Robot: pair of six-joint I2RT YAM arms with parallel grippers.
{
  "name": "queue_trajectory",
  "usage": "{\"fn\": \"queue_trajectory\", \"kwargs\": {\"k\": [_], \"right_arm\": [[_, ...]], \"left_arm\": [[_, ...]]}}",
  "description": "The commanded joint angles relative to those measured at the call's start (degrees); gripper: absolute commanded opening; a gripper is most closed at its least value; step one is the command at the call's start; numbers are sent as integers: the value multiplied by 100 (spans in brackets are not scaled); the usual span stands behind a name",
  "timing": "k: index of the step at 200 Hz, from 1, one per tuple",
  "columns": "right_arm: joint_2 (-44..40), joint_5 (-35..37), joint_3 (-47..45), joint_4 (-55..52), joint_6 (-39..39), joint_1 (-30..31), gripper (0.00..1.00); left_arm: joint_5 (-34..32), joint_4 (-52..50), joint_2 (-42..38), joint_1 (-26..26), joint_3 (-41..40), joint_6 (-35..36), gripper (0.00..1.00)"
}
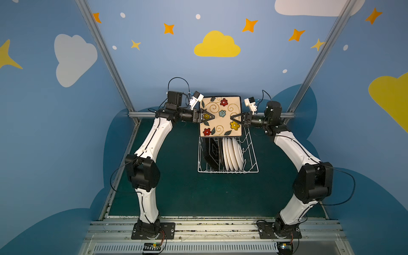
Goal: Unload the plates from the dish rack
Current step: Pick up a plate from the dish rack.
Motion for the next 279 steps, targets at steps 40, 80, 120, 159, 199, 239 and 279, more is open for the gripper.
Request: {"fn": "queue_trajectory", "kwargs": {"k": [40, 80, 120, 159, 199, 239, 279], "right_arm": [[-356, -284, -133, 1803, 271, 47, 0], [-357, -196, -179, 2036, 310, 111, 0], [-277, -150, -241, 2320, 524, 171, 0], [-216, -127, -309, 2530, 642, 207, 0], [-182, -146, -322, 2489, 592, 236, 0], [-173, -141, -358, 2440, 574, 265, 0], [-190, -107, -392, 2328, 528, 264, 2]], "left_arm": [[405, 21, 80, -100, 91, -58, 91], [469, 471, -3, -105, -152, -294, 74], [469, 1181, -137, -98, -547, -676, 57], [403, 1396, -211, -93, -659, -758, 43], [381, 1781, -279, -72, -826, -980, 28], [325, 2199, -348, -35, -1013, -1257, 10], [258, 2444, -383, 7, -1104, -1449, 3]]}}
